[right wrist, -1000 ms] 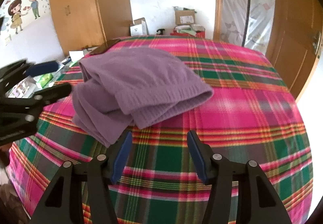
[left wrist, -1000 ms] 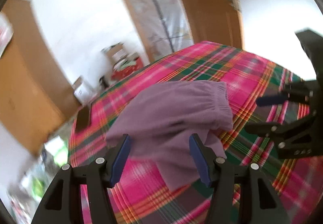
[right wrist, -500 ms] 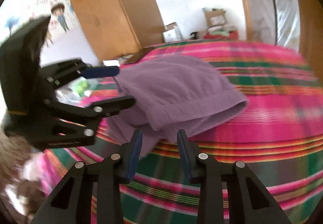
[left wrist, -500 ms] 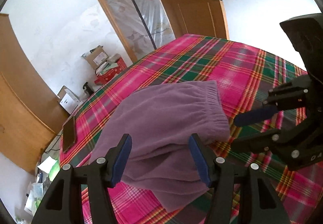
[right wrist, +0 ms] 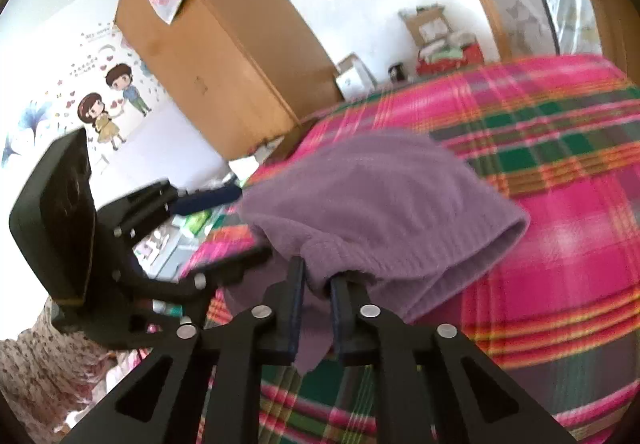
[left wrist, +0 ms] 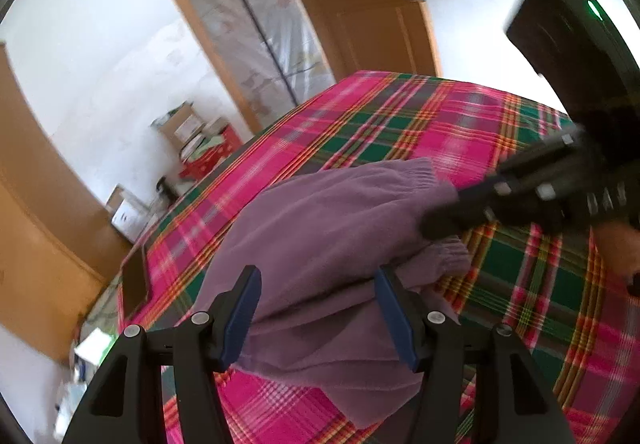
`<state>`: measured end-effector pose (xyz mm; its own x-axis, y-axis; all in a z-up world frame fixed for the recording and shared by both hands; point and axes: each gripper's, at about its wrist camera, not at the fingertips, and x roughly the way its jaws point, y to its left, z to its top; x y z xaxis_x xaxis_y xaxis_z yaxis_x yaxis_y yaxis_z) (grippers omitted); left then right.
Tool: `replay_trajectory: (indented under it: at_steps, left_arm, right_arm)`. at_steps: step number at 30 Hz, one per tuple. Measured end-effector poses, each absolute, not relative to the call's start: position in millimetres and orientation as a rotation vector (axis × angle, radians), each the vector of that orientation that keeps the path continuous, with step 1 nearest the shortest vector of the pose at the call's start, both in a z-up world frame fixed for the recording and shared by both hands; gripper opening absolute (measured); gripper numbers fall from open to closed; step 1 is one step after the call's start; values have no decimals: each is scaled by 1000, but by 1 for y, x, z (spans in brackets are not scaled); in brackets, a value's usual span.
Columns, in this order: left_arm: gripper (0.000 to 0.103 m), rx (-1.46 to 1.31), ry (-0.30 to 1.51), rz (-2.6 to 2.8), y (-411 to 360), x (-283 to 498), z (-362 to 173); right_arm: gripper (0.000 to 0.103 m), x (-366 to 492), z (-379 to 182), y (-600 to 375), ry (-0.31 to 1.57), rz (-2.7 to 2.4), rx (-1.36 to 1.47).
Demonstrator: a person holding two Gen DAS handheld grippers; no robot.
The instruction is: Fold clothes
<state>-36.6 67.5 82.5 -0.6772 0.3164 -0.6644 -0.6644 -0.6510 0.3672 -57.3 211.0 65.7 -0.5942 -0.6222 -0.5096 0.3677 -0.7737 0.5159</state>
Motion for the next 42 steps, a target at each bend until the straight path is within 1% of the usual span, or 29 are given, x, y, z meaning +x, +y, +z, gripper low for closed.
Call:
replay_trajectory:
  at_steps: [5, 9, 11, 16, 20, 22, 24, 26, 27, 29, 34, 39, 42]
  left_arm:
    - [60, -678, 912, 2321, 79, -42, 83]
    - [60, -658, 894, 2357, 84, -56, 90]
    - [60, -648, 927, 2361, 88, -59, 90]
    - [60, -586, 1079, 2298, 102, -61, 76]
    - [60, -592, 1088, 2269, 108, -69, 69]
    - [43, -619, 1042, 2259, 108, -76, 70]
    - [16, -677, 987, 2233, 108, -83, 69]
    - [8, -717, 950, 2235, 108, -89, 69]
    - [6, -722, 933, 2256, 107, -92, 70]
    - [6, -726, 880, 2303, 103, -99, 75]
    - [5, -777, 681, 2435, 80, -130, 94]
    - [5, -838, 523, 2532, 49, -154, 102]
    - [5, -833, 450, 2576, 32, -155, 106]
  right_arm:
    - [8, -66, 85, 225, -571, -2327, 858]
    - [8, -72, 93, 227, -568, -2328, 836]
    - [8, -73, 95, 228, -558, -2320, 830]
    - [8, -82, 93, 230, -593, -2299, 836]
    - [8, -88, 90, 232, -614, -2277, 846]
    - [8, -90, 90, 233, -613, -2274, 851]
    - [8, -92, 90, 232, -595, -2288, 860]
    - [8, -92, 90, 230, -578, -2295, 864]
    - [10, -92, 90, 229, -571, -2298, 867]
    - [11, -90, 89, 227, -557, -2316, 874]
    - [13, -86, 84, 225, -537, -2342, 922]
    - [14, -75, 77, 206, -449, -2331, 961]
    - [18, -70, 73, 192, -411, -2301, 978]
